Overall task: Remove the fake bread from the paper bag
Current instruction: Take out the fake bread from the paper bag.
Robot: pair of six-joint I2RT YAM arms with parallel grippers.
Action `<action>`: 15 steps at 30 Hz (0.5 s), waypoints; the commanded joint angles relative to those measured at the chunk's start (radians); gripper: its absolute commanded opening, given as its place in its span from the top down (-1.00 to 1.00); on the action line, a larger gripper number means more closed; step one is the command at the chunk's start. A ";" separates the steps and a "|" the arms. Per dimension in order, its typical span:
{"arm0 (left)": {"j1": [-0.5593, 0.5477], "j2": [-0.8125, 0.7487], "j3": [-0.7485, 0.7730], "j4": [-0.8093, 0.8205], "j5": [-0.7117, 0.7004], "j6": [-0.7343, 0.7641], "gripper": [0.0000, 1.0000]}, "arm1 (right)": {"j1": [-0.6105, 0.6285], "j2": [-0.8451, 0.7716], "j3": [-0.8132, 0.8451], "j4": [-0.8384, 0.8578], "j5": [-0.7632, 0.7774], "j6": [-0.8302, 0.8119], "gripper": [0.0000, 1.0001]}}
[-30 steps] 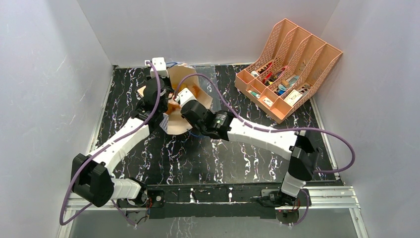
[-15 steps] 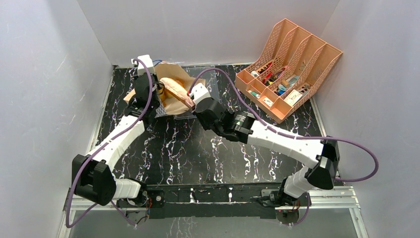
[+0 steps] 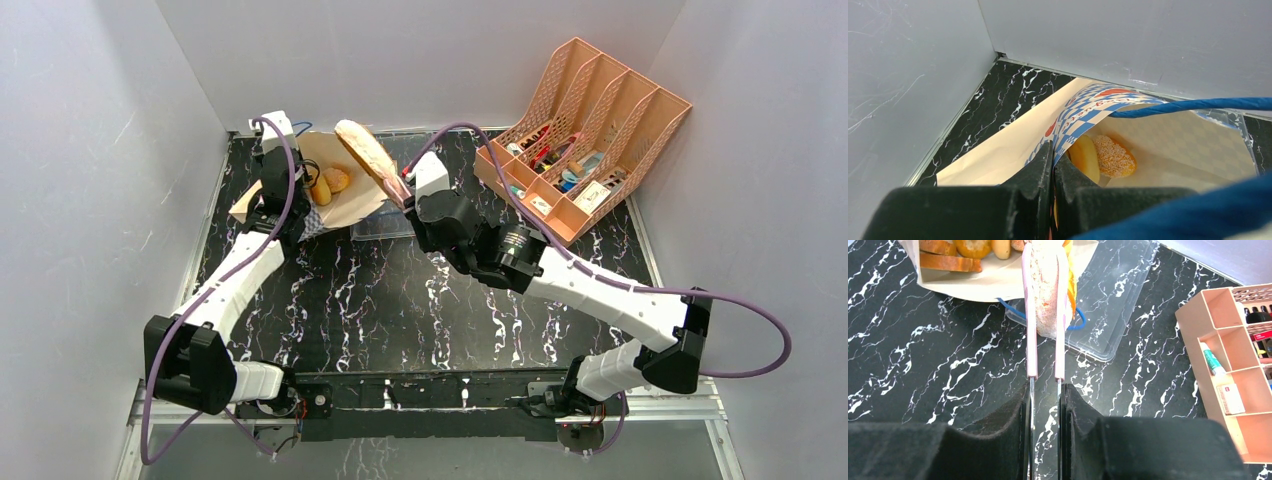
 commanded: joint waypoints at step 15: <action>0.041 -0.112 -0.025 -0.029 -0.005 -0.014 1.00 | -0.066 0.052 0.191 0.137 0.138 -0.026 1.00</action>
